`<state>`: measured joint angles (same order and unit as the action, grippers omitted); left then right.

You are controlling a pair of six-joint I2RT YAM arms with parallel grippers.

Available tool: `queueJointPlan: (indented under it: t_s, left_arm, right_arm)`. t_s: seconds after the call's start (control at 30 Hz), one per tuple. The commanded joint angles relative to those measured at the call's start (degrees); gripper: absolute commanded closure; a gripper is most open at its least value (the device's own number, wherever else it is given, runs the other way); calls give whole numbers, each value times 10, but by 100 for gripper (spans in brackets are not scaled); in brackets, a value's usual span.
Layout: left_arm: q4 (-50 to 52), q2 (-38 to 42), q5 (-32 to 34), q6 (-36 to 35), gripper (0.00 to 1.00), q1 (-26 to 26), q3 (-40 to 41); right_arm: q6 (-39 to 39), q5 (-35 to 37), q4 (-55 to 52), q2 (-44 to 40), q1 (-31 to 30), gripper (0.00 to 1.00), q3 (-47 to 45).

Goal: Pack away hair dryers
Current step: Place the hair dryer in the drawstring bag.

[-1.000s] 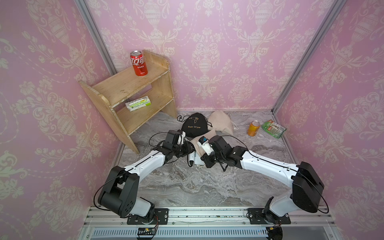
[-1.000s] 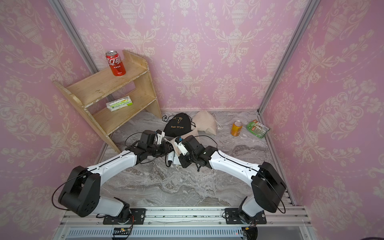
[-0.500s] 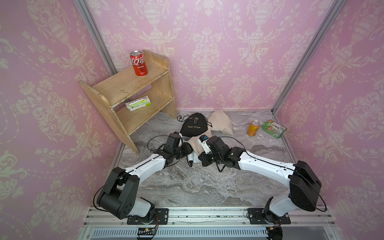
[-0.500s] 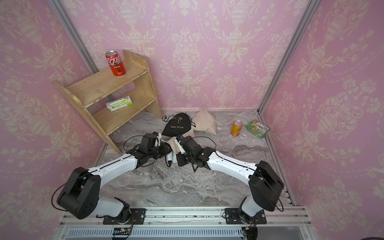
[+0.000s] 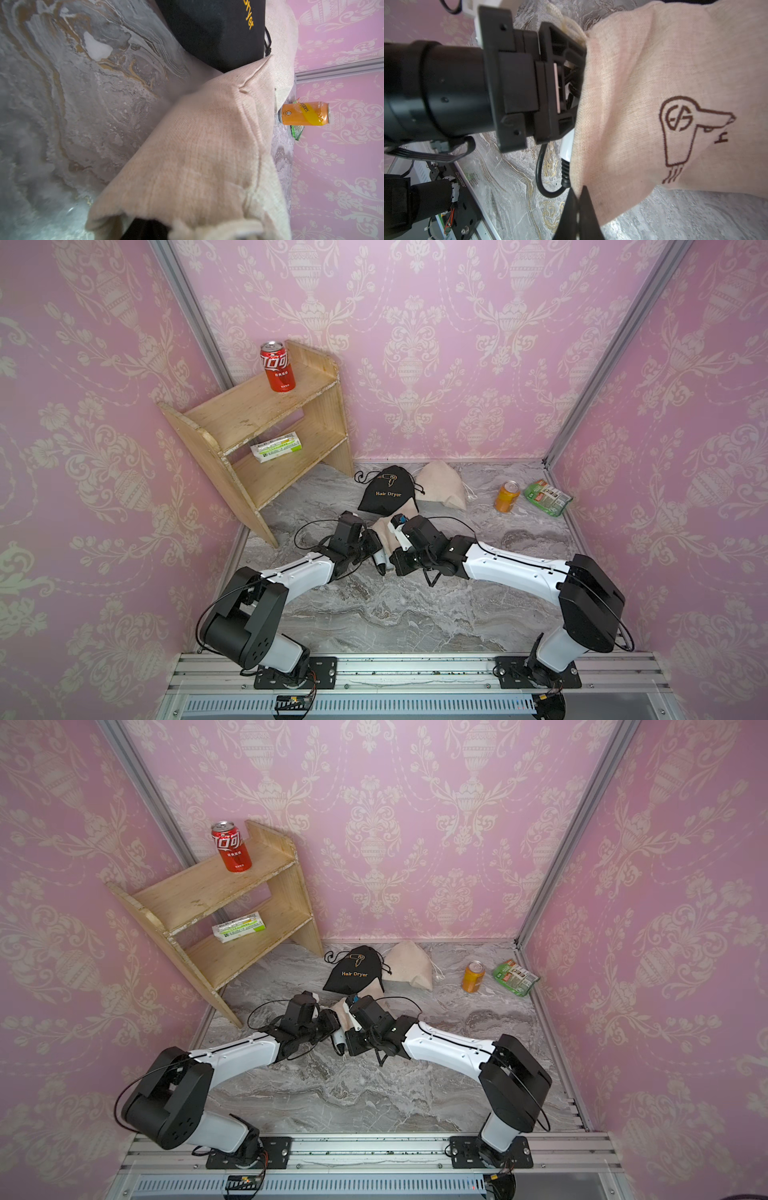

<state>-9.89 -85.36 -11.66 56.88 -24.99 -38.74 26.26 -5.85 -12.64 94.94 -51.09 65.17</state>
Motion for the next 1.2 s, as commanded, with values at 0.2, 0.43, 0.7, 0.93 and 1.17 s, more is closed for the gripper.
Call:
queueJointPlan:
  t_s: [0.2, 0.43, 0.7, 0.93, 1.17]
  left_arm:
    - [-74, -4, 51, 45, 59, 0, 17]
    - [-44, 21, 51, 30, 30, -1, 18]
    - [45, 92, 43, -19, 15, -3, 1]
    - [144, 191, 31, -78, 13, -2, 18]
    - [210, 259, 26, -137, 19, 15, 28]
  right_arm:
    - [12, 0, -41, 13, -15, 97, 48]
    - [18, 16, -98, 19, -15, 99, 111]
    - [19, 36, -151, 42, -11, 100, 172]
    - [-6, 24, -164, 32, 5, 100, 181]
    - [-24, -18, -161, 8, 30, 99, 174]
